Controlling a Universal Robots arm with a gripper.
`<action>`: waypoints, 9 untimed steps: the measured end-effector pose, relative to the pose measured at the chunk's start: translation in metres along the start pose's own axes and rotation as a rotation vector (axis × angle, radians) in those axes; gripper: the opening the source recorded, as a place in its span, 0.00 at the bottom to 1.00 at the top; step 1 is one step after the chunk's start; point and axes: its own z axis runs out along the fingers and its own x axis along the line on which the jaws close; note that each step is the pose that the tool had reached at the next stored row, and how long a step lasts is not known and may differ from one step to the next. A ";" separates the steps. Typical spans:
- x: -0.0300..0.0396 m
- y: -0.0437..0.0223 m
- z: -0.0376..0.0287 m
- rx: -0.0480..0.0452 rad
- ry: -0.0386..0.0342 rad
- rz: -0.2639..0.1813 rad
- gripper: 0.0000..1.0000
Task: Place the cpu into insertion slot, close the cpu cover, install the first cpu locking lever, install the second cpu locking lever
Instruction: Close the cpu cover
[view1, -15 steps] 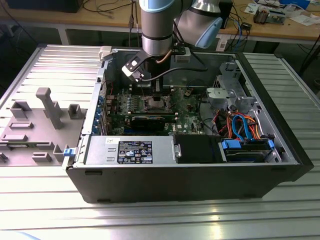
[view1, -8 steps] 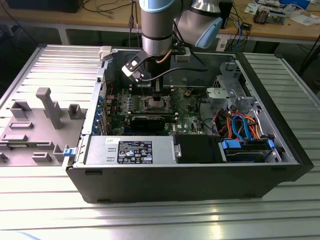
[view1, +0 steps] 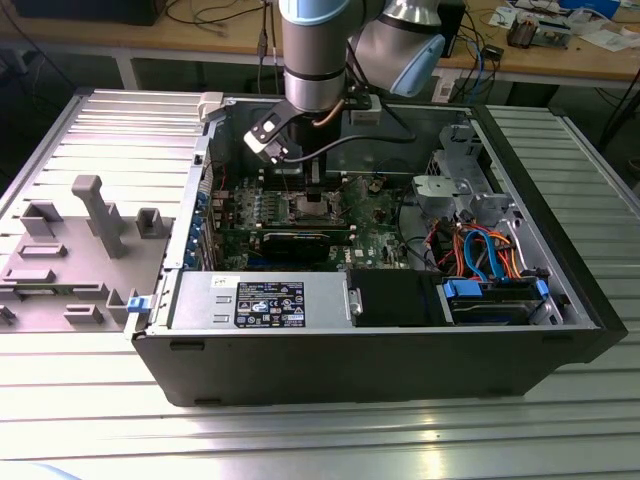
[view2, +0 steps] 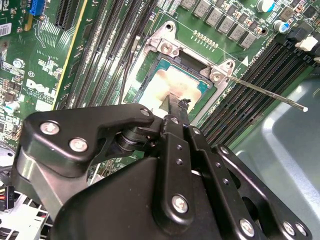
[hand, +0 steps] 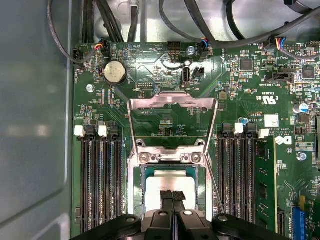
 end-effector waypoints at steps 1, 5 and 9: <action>0.0001 0.0006 0.0003 0.0036 -0.0002 0.000 0.11; 0.0001 0.0008 0.0003 0.0050 -0.0001 0.000 0.11; 0.0001 0.0010 -0.0029 0.0050 -0.0001 0.000 0.11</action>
